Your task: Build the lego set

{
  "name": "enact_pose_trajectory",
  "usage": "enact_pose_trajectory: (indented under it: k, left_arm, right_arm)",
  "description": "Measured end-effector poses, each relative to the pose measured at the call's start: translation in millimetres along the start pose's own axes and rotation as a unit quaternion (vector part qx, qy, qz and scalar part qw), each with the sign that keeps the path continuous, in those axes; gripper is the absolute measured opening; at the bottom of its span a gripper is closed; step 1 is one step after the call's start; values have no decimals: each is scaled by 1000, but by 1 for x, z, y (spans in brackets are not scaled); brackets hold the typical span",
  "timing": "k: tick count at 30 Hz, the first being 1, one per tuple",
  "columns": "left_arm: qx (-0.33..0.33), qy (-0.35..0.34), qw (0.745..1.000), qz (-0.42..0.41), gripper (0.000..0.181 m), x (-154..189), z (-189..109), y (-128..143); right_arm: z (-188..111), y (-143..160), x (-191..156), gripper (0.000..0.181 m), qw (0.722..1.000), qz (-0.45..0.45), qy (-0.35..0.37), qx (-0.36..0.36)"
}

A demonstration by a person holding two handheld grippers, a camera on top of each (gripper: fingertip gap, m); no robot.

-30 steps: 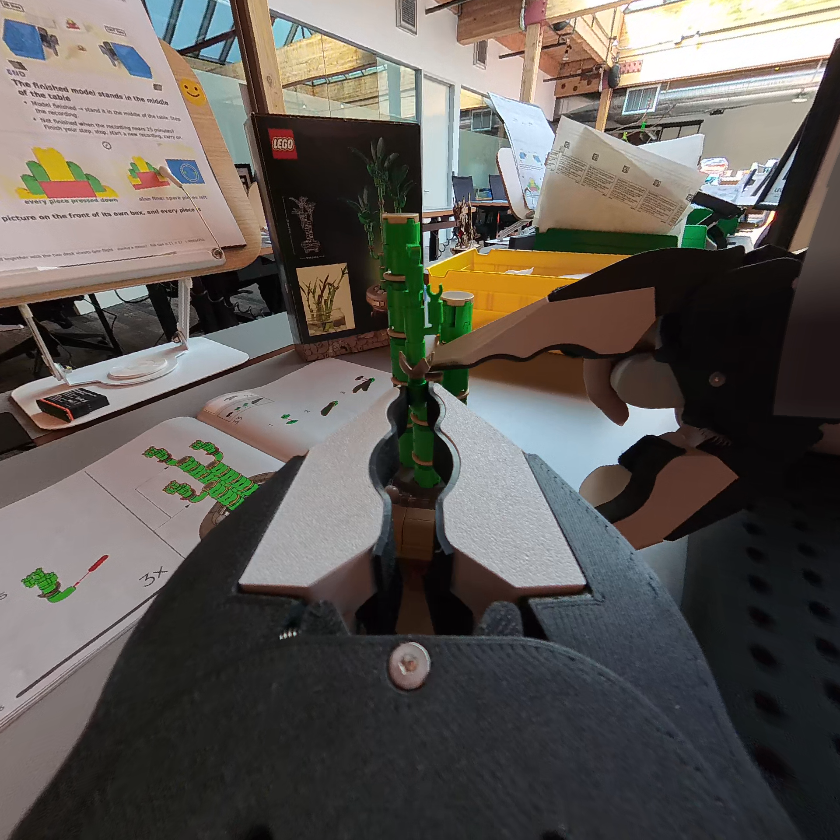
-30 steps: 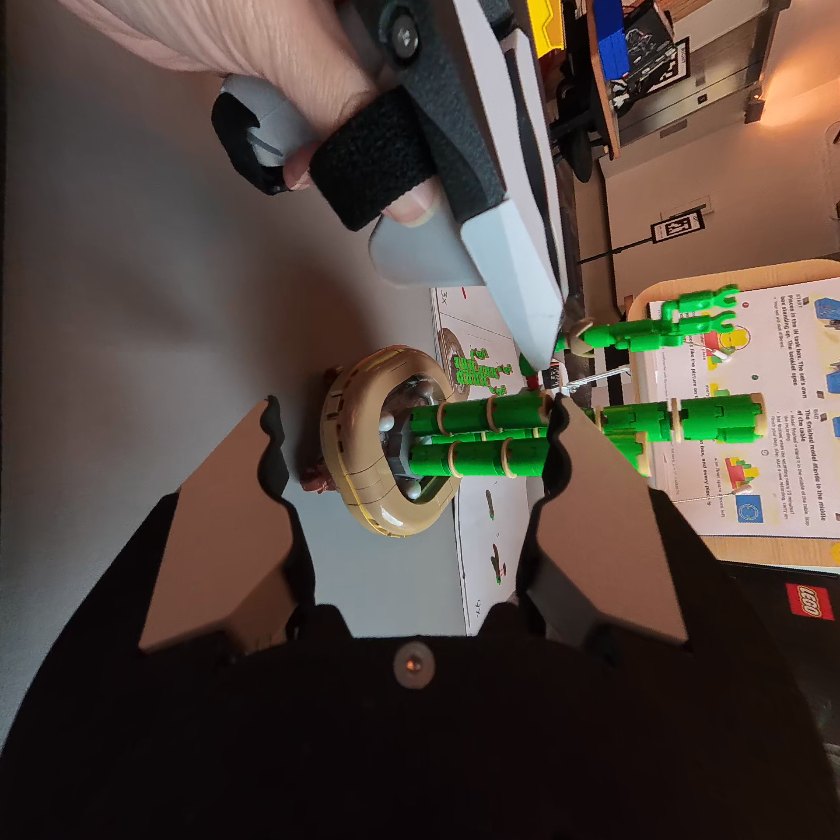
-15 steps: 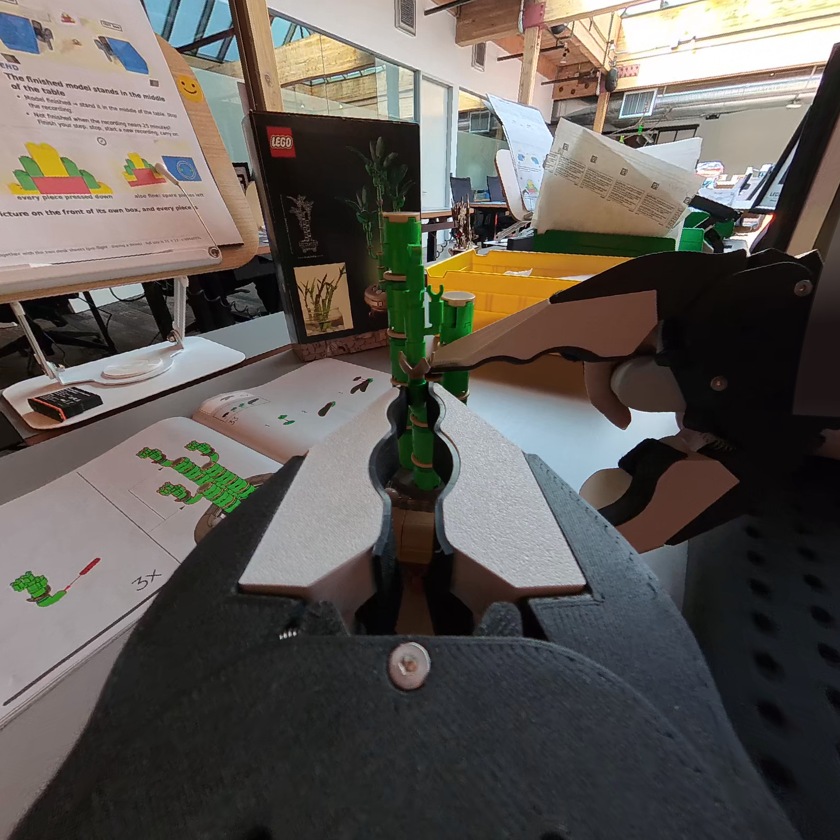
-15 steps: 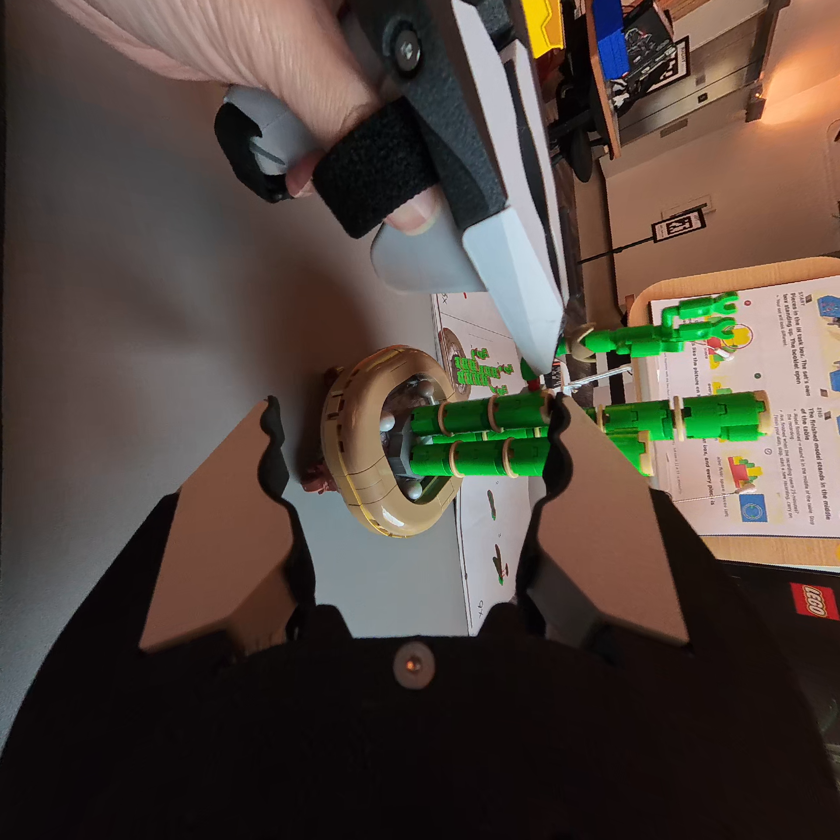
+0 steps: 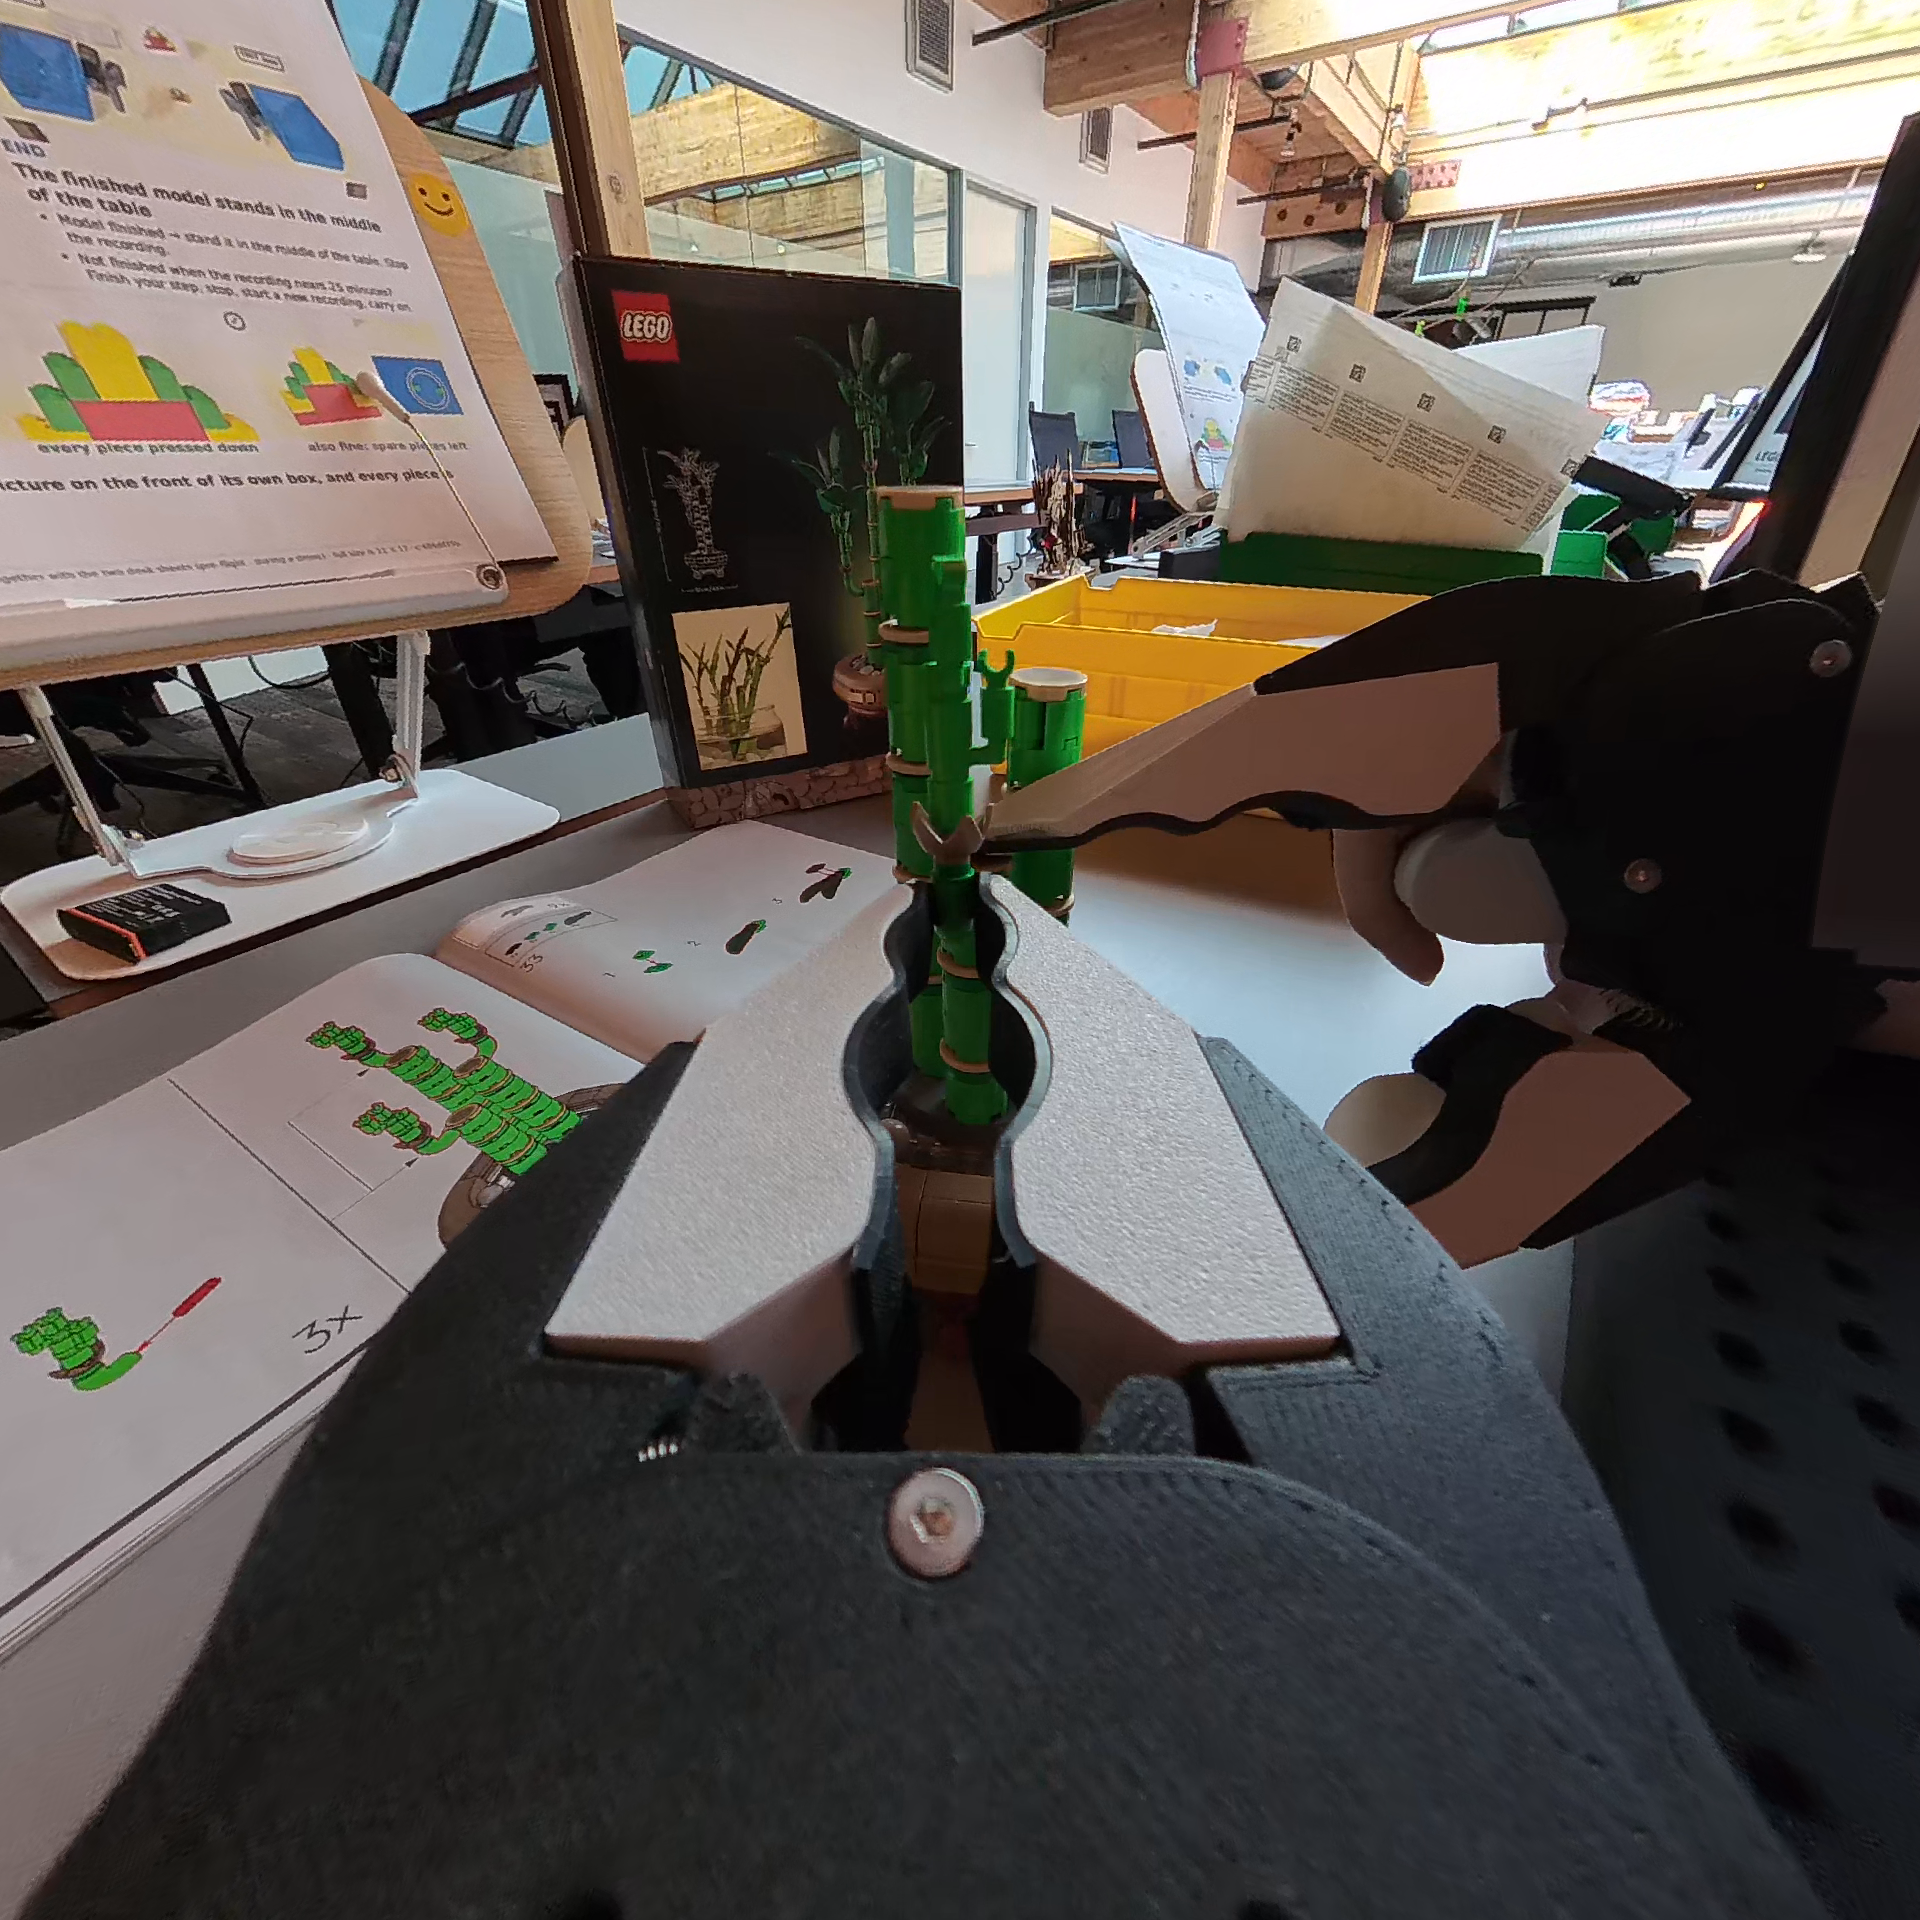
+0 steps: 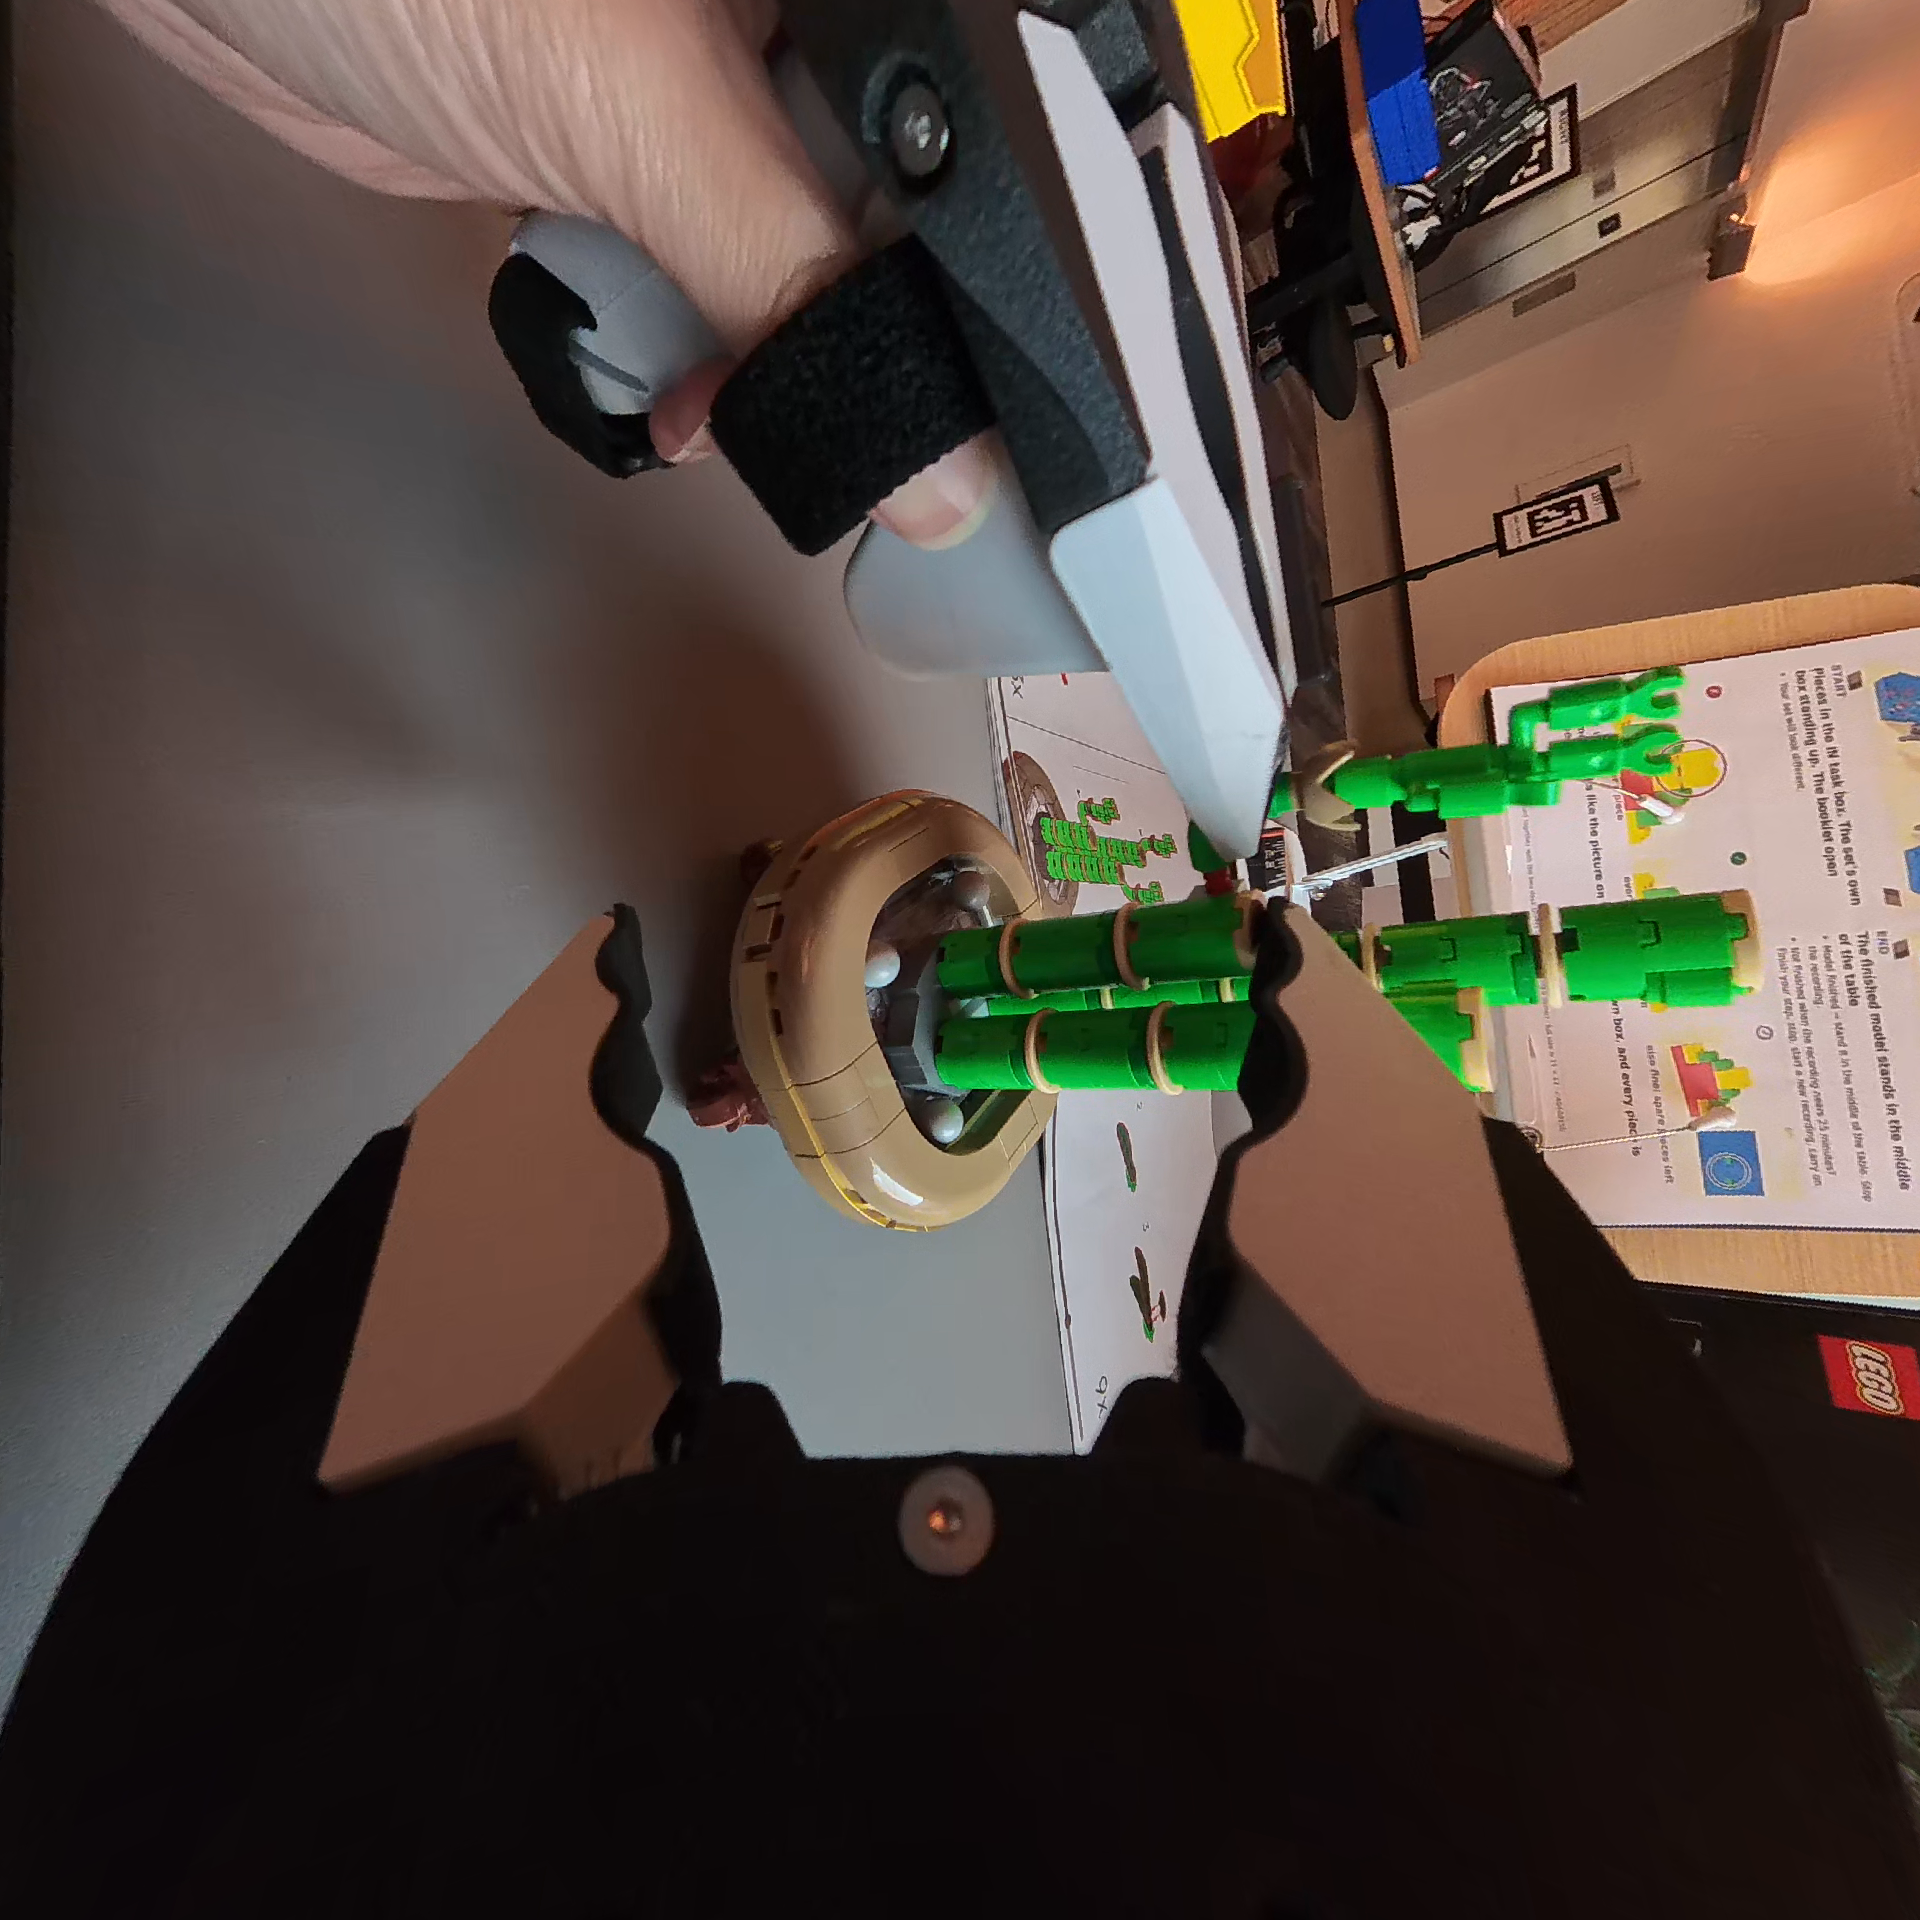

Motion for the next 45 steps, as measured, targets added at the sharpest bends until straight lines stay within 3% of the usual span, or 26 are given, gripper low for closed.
enact_pose_trajectory:
  k: [14, 21, 28, 35, 40, 45]
  left_arm:
    - [-1, -1, 1000, -7, 6, -1, 0, 0]
    - [-3, -4, 1000, 0, 6, 0, 0, 0]
    - [-5, -4, 1000, 2, 6, 0, -1, 0]
    - [-6, -3, 1000, -3, 6, 0, -1, 0]
    - [-7, -3, 1000, -2, 6, 0, 0, 0]
    - [-9, -5, 1000, 2, 6, 0, 0, 0]
  right_arm:
    - [0, 1, 0, 115, 1000, -5, 6, 2]
    - [-16, -9, 11, 109, 997, 11, 35, 65]
    - [-55, -21, 45, 80, 972, 100, 68, 201]
    - [-58, -8, 50, 79, 971, 139, 45, 189]
    - [-48, 13, 54, 71, 937, 292, -13, 194]
    - [-40, 23, 55, 54, 918, 327, -31, 223]
Point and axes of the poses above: each gripper's, where its closed fingertips meet, z out along the fingers, y out of its underside, x = y × z across the jaws, the point moved 3 cm from there along -z, back along the fingers, and after that the axes turned 5 degrees about -y, right-handed, at the moved point
